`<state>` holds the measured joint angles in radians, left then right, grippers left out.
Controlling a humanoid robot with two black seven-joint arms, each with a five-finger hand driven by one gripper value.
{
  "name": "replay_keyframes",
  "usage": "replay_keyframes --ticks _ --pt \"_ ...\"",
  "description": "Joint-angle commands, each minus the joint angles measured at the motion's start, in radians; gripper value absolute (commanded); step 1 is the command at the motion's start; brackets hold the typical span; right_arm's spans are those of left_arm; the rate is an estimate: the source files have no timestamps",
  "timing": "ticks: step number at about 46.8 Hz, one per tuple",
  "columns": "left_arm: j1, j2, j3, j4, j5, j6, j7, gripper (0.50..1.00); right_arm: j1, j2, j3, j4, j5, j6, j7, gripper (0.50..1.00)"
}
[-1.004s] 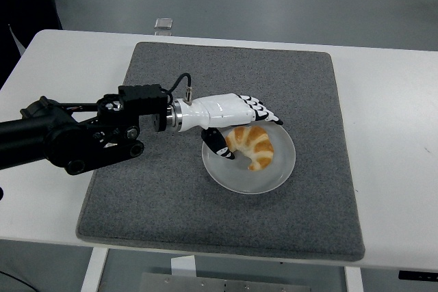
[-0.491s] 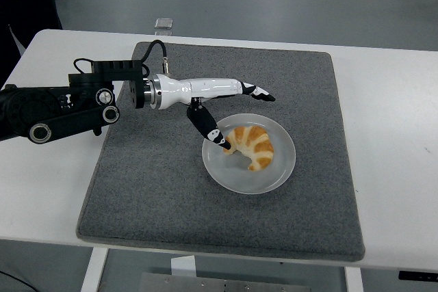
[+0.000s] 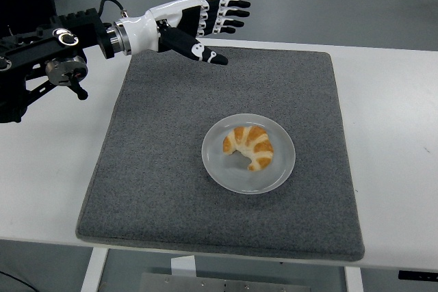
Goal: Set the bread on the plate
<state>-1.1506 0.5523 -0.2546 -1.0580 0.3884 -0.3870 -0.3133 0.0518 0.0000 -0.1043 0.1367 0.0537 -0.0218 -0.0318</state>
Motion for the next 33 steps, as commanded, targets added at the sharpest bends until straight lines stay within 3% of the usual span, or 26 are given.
replay_keyframes --ticks 1,7,19,28,33 --pt "0.022 -0.002 -0.017 0.035 -0.026 -0.001 0.0 0.999 -0.001 0.0 0.0 0.0 0.0 0.0 0.001 0.952" --pt "0.035 -0.002 -0.022 0.091 -0.127 -0.019 0.003 1.0 0.0 0.0 0.0 0.001 0.0 -0.001 0.0 0.952" --pt "0.046 -0.017 -0.022 0.306 -0.37 -0.161 0.028 0.999 -0.001 0.0 0.0 0.0 0.0 0.0 0.0 0.952" --pt "0.058 -0.031 -0.022 0.4 -0.558 -0.224 0.163 0.999 0.0 0.0 0.0 0.0 0.0 0.0 0.001 0.952" --pt "0.075 -0.037 -0.023 0.411 -0.675 -0.224 0.252 0.999 -0.001 0.0 0.0 0.0 0.0 0.0 0.0 0.952"
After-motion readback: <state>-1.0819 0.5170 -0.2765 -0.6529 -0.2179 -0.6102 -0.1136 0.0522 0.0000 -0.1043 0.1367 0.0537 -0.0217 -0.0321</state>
